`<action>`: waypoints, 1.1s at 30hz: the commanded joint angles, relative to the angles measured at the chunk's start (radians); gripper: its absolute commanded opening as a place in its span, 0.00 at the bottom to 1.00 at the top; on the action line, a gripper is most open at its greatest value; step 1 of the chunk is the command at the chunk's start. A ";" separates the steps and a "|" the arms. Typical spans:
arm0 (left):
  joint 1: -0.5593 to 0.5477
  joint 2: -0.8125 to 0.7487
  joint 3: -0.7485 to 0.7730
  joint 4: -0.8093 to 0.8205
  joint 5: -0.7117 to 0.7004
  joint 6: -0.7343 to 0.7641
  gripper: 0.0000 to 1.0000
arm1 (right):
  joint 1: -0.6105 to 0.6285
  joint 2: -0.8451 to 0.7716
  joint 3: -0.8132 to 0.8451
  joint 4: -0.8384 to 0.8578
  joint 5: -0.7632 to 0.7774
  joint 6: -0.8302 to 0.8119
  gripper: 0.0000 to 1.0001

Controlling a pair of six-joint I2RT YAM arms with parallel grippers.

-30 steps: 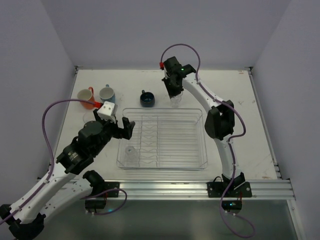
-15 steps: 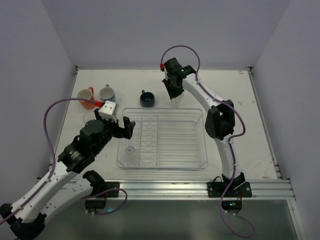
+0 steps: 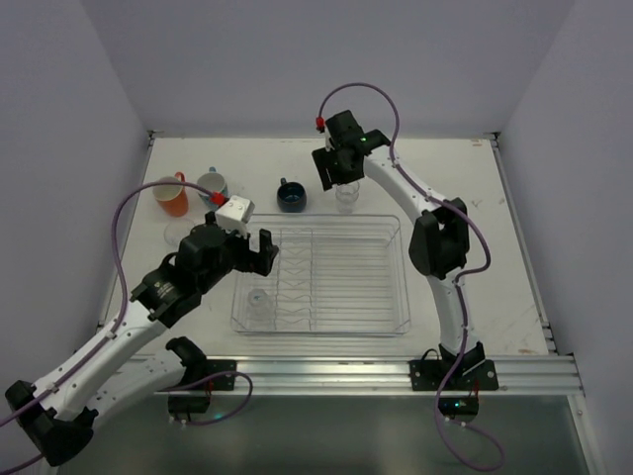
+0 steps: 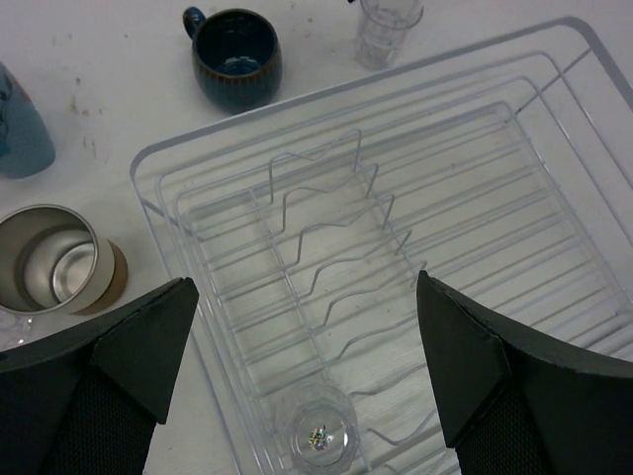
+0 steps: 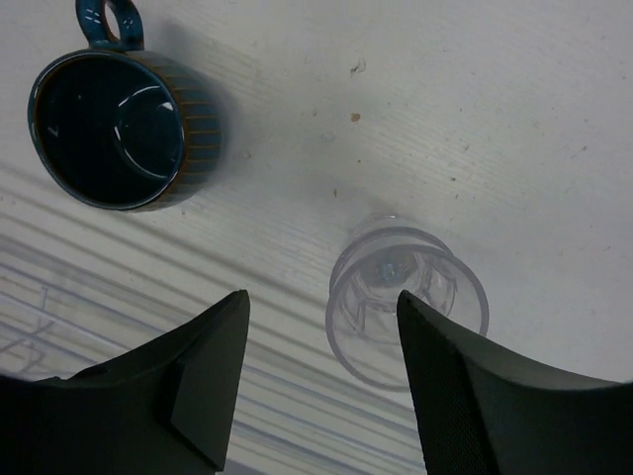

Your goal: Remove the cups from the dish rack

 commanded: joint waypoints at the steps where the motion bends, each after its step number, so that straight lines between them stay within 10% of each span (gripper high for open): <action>1: 0.005 0.054 0.097 -0.048 0.095 -0.025 1.00 | -0.002 -0.173 -0.049 0.105 -0.039 0.032 0.66; 13: -0.002 0.158 0.227 -0.426 0.228 -0.133 0.72 | -0.001 -0.780 -0.680 0.558 -0.141 0.202 0.70; 33: -0.133 0.266 0.145 -0.565 0.005 -0.158 0.73 | -0.002 -1.208 -1.214 0.712 -0.220 0.256 0.68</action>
